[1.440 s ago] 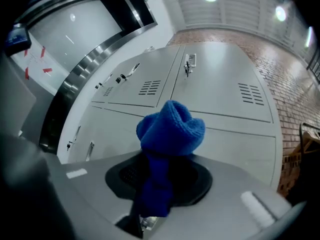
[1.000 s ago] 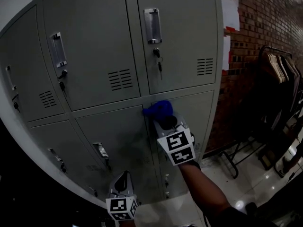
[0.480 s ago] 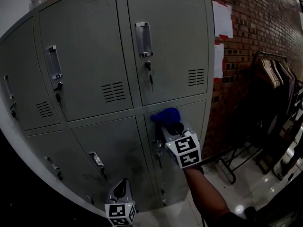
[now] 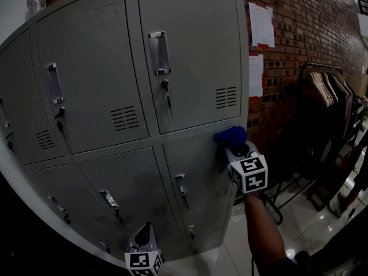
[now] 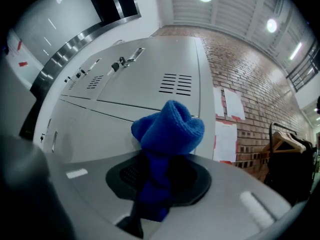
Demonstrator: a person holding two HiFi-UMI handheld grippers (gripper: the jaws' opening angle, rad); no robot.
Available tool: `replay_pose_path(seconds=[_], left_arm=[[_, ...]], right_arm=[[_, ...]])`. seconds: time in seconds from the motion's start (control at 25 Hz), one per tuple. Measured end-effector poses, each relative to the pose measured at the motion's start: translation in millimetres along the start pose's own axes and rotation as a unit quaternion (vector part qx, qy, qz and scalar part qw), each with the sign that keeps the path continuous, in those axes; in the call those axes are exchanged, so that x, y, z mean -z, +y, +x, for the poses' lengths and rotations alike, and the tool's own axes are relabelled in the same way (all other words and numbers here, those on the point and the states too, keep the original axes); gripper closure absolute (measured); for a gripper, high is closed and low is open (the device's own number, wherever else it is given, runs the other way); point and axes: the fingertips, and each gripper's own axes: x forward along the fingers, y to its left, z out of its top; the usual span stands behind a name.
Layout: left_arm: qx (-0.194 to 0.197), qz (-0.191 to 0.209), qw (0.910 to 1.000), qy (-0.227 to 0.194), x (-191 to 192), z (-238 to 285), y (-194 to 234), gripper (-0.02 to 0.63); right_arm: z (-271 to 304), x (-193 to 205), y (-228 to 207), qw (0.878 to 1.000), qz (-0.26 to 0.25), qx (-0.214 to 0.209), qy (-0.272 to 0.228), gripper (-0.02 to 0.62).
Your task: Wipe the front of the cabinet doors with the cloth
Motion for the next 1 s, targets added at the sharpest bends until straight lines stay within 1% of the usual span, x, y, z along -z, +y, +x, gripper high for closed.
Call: replay_pose_path(seconds=[0.16,0.24,0.44,0.56,0.68,0.84,1.0], left_arm=[[-0.001,0.0,1.0,0.004,3,1,-3,0.592],[-0.001,-0.001,1.0,0.006,5,1,-5,0.592],[0.002,-0.002,1.0,0.008,5,2,-12,0.592],[0.002,-0.001,0.9999,0.01,10,2,-11,0.592],[0.001,0.001,0.9998,0.017,18,2,-10,0.592],[0.0,0.001,0.9998,0.019,19,1,-11,0.592],[-0.002,0.0,0.9999,0.017,19,-1,-11,0.592]], right_arm=[[-4,6,-32,1.0,-0.003,0.026,0.003,0.5],[-6,8,-38,1.0,-0.004,0.027,0.007,0.5],[-15,5,-34,1.0,-0.017,0.017,-0.001,0.497],[-29,11,-33,0.999,-0.022,0.022,-0.005,0.494],[-32,28,-35,0.999,-0.024,0.028,0.008,0.492],[-21,54,-39,0.998,-0.016,0.038,0.037,0.492],[-12,61,-36,0.998,-0.009,0.055,0.041,0.491]])
